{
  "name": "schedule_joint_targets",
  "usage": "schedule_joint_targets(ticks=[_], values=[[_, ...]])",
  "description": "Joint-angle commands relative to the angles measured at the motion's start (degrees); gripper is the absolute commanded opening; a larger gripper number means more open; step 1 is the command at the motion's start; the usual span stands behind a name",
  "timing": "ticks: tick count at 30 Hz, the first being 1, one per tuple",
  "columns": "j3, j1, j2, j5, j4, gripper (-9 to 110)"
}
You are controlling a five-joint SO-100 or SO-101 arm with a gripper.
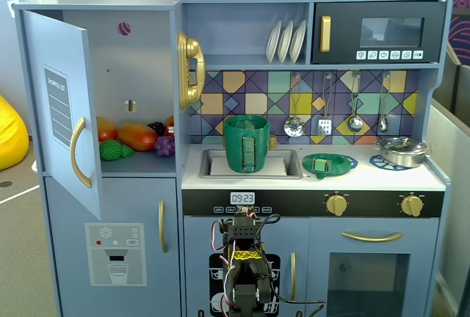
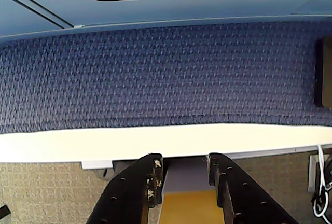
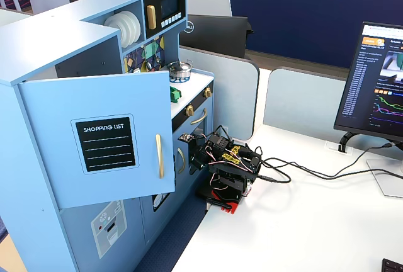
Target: Pick up the lid from the counter and put it on the green recipient
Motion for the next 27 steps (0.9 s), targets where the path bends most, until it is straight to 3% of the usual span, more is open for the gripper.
schedule_joint_targets(ticks=[1,5,12,14,16,18,22,24,27], values=[[1.6,-0.7,-0.1,2.4,9.4,2],[1.6,0.3,-0.1,2.4,9.4,2],[1.7,2.1,0.0,2.0,9.4,14],[1.7,2.1,0.0,2.1,9.4,12],[1.7,2.1,0.0,3.4,9.4,1],[1.7,2.0,0.0,3.9,9.3,6],[1.6,1.7,0.0,0.2,9.2,1],[1.1,3.5,-0.1,-0.7,6.3,0],[-2.0,8.6,-0.2,2.3,-7.3,0]])
